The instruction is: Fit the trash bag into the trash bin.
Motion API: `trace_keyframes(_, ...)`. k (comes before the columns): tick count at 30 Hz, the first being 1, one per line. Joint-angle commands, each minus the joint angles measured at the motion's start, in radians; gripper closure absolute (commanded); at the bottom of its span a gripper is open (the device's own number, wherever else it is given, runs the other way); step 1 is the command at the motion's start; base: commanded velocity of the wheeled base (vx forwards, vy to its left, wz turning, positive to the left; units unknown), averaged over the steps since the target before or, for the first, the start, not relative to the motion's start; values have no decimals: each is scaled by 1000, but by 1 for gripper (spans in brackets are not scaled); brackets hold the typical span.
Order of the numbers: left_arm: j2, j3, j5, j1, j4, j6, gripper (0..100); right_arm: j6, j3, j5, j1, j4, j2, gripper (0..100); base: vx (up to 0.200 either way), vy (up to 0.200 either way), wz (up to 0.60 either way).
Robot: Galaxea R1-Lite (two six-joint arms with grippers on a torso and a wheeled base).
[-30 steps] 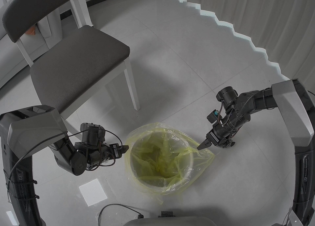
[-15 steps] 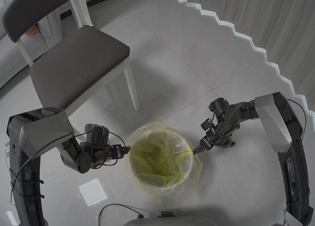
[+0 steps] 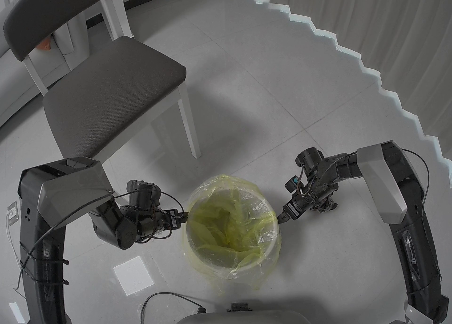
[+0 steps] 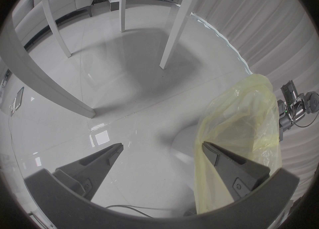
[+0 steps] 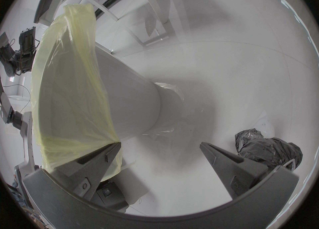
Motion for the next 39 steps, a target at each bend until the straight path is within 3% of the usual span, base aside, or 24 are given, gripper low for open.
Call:
trace_keyframes(1,-12,26,2,2,0,-1,0,6,0,0,1,0,8,0,0,0,0)
trace_keyframes(7,-26,29,4,16,19,-19,0,63,13,2,-7,7,8,0,0,0,0)
trace_keyframes(26,-112,70,7,24,27,-234,0,58,92,2,-77,54,-154,0,0,0,0)
trace_keyframes(39,-199,92,10,15,26,-205,0,52,147,0,-88,57,-225,0,0,0,0)
